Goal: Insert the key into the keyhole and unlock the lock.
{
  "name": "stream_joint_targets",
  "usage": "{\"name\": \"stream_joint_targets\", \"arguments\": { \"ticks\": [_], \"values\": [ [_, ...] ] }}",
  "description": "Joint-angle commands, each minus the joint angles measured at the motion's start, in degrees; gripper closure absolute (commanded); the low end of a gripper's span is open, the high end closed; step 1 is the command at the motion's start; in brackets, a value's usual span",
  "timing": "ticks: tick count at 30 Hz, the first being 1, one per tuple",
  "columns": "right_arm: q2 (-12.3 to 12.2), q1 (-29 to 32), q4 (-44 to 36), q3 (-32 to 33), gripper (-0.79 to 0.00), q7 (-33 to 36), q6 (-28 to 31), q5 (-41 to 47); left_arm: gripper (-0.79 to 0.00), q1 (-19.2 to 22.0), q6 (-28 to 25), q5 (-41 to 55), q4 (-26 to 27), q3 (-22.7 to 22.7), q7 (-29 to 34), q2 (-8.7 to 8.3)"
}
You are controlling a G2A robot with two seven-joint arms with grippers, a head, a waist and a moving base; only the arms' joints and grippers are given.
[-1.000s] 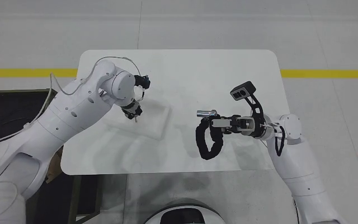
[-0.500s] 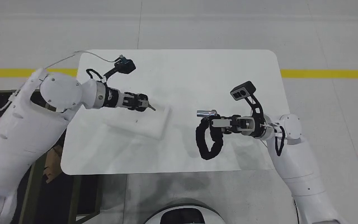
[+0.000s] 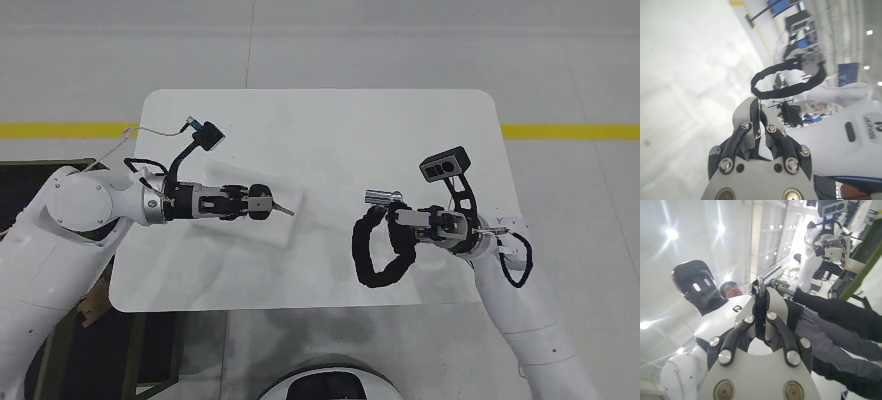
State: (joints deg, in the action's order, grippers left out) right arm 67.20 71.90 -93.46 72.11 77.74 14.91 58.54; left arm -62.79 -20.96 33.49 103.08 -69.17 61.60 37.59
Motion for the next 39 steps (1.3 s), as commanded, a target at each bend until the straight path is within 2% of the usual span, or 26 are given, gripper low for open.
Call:
{"name": "stream_joint_targets", "arguments": {
  "ticks": [1, 3, 7, 9, 15, 17, 25, 26, 29, 33, 39],
  "values": [
    [0.7, -1.1, 2.3, -2.3, 0.000, 1.2, -0.6, 4.0, 0.000, -3.6, -4.0, 11.0, -0.7, -0.3, 1.1, 0.44],
    [1.3, -2.1, 4.0, -4.0, 0.000, 2.1, 0.0, 5.6, 0.000, -4.8, -5.2, 16.9, -1.5, -0.4, 3.8, 0.85],
    [2.2, -3.7, 6.9, -6.3, 0.000, 3.2, 1.9, 4.6, 0.000, -5.6, -6.9, 16.9, -0.9, -0.6, 5.9, 1.55],
    [2.5, -4.4, 7.9, -6.7, 0.000, 3.8, 3.4, 3.1, 0.000, -6.3, -7.3, 16.3, -0.7, -1.0, 4.7, 1.90],
    [3.3, -5.5, 7.9, -7.6, 0.000, 2.6, 9.1, -3.9, 0.000, -9.2, -10.5, 10.5, 0.9, -1.8, -4.6, 3.17],
    [3.5, -5.2, 7.3, -7.6, 0.000, 1.0, 10.6, -6.9, 0.000, -9.4, -9.4, 9.0, 1.0, -2.2, -4.3, 3.33],
    [3.6, -4.9, 6.5, -7.2, 0.000, 0.0, 11.5, -7.6, 0.000, -9.4, -9.4, 9.0, 1.0, -2.2, -4.3, 3.33],
    [3.4, -3.8, 5.3, -6.4, 0.000, -1.3, 12.4, -10.6, 0.000, -9.4, -9.4, 9.0, 1.0, -2.2, -4.3, 3.33],
    [3.1, -2.2, 1.9, -5.1, 0.000, -4.1, 13.1, -14.9, 0.000, -12.4, -5.1, 16.0, 2.8, -1.3, -7.4, 3.87],
    [3.1, -1.8, 0.8, -4.9, 0.000, -4.5, 12.9, -16.6, 0.000, -13.1, 0.5, 22.4, 2.7, -0.9, -6.6, 4.59],
    [3.2, -1.7, 0.2, -5.1, 0.000, -4.9, 15.4, -20.5, 0.000, -12.7, 5.5, 23.4, 1.3, -0.5, -6.1, 5.62]
  ]
}}
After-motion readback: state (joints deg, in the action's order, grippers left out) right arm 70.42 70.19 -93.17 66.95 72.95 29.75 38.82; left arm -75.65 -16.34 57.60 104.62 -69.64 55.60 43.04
